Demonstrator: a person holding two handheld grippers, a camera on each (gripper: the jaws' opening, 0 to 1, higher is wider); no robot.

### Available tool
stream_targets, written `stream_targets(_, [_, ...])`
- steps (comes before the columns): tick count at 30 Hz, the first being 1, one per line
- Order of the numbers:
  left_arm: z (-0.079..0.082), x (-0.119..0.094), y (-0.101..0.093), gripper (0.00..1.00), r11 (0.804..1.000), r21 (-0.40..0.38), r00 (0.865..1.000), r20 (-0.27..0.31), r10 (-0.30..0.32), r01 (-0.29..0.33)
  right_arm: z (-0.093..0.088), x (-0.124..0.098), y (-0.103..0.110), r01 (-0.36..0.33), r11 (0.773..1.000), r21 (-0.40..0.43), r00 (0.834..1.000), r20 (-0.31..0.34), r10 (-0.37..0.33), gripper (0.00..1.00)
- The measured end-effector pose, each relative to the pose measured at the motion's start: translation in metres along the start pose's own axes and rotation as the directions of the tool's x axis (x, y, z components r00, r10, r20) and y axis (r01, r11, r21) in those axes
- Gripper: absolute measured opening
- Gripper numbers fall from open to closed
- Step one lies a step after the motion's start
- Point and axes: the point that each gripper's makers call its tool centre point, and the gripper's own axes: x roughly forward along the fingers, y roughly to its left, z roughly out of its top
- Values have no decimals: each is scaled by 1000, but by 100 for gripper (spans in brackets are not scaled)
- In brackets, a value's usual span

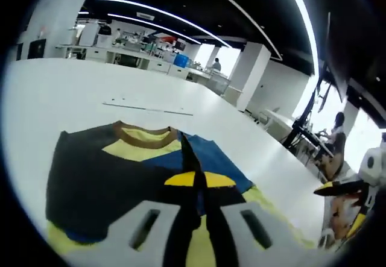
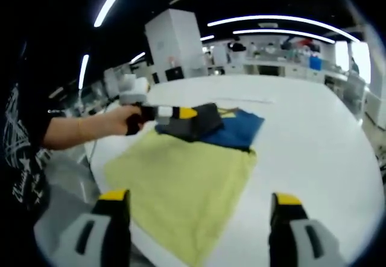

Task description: Fold the garment on the visible template until the final outline fits inside the template.

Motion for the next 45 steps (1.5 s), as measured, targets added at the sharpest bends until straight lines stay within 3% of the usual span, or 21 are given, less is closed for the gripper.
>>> stream_targets(6, [13, 9, -30, 0, 998, 6, 998, 28, -61, 61, -2, -2, 0, 5, 1000, 6, 1000, 1, -5, 96])
stream_targets(12, [12, 21, -56, 0, 993, 42, 994, 15, -112, 111, -1, -3, -1, 10, 1000, 11, 1000, 6, -10, 96])
stream_targets(21, [-13, 37, -71, 0, 990, 44, 990, -53, -134, 136, -7, -7, -6, 20, 999, 27, 1000, 2, -20, 96])
stream_targets(32, [-61, 44, -76, 2, 990, 51, 978, -168, -123, 133, -11, -9, -8, 28, 999, 42, 1000, 3, -28, 96])
stream_targets(34, [-70, 45, -78, 3, 989, 42, 972, -193, -134, 144, -11, -8, -8, 26, 999, 44, 1000, 3, -26, 96])
stream_targets(36, [-81, 43, -87, 2, 982, -18, 955, -231, -189, 190, -12, -8, -7, 23, 999, 44, 1000, 3, -24, 96])
stream_targets(45, [-89, 38, -100, 16, 966, 49, 937, -261, -232, 253, -14, -7, -3, 6, 999, 48, 1000, -3, -6, 97])
